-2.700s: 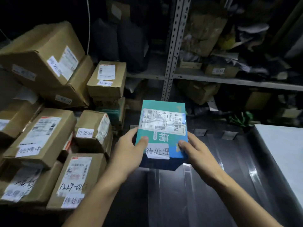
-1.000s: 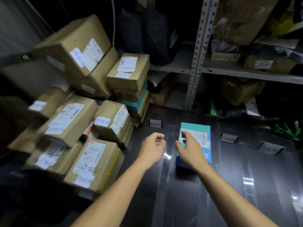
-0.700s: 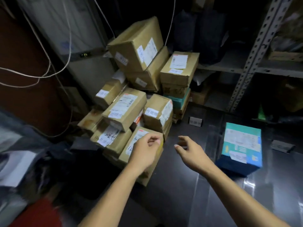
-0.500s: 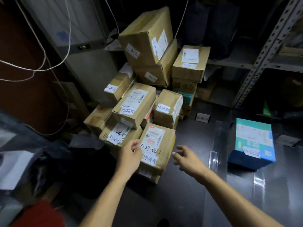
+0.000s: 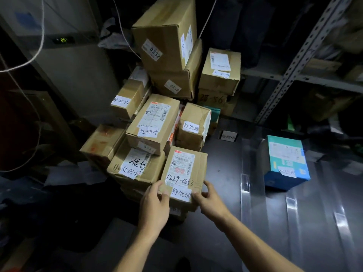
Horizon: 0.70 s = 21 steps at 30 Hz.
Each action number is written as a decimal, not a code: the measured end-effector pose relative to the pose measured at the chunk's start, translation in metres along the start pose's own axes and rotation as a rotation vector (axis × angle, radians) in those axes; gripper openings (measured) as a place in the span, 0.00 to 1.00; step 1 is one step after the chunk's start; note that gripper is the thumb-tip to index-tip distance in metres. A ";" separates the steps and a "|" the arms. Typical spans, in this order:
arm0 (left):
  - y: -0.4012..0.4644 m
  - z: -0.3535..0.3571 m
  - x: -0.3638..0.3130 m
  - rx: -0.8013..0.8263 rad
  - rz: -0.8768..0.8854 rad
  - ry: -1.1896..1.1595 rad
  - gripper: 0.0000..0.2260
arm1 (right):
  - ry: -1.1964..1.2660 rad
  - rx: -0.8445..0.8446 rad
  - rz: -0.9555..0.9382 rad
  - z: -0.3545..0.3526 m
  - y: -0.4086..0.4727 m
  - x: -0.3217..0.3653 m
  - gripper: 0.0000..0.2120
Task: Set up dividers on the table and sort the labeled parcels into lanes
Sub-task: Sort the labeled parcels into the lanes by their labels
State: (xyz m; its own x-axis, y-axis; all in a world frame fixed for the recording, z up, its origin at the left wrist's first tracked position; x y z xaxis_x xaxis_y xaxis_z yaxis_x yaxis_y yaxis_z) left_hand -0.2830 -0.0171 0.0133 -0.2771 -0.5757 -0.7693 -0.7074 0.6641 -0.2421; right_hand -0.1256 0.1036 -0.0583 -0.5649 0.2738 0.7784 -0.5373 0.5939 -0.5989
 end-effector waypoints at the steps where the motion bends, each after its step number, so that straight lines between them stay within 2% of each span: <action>1: 0.000 0.001 0.001 0.006 -0.003 -0.004 0.17 | 0.005 -0.009 0.005 0.000 0.000 0.000 0.32; 4: 0.001 0.010 0.004 0.059 0.000 0.004 0.18 | 0.012 -0.044 0.030 -0.003 -0.001 -0.003 0.31; 8: 0.005 0.019 0.012 0.123 -0.061 0.021 0.23 | -0.040 -0.038 0.020 -0.006 -0.001 -0.004 0.22; 11: 0.005 0.025 0.015 0.146 -0.107 0.031 0.25 | -0.054 -0.044 -0.010 -0.006 -0.003 -0.001 0.19; 19: -0.006 0.023 -0.006 0.087 -0.027 -0.028 0.21 | -0.023 -0.117 -0.109 -0.031 -0.026 0.012 0.13; 21: -0.012 0.030 -0.016 0.107 -0.012 -0.062 0.22 | -0.027 -0.119 -0.114 -0.044 -0.037 0.011 0.15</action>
State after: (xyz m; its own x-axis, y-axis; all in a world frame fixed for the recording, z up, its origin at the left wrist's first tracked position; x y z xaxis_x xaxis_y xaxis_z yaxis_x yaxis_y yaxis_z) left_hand -0.2509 -0.0017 0.0107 -0.2257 -0.5557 -0.8002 -0.6364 0.7060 -0.3107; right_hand -0.0843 0.1180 -0.0195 -0.5222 0.1800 0.8336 -0.5218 0.7057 -0.4793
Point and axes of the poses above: each hand's wrist, its own y-axis towards the middle knuckle, its own z-axis out of the palm, x = y × z, the point moved 9 cm from there along y, towards the middle knuckle, and after that the axes turned 5 degrees about x, right-handed, at the moved point
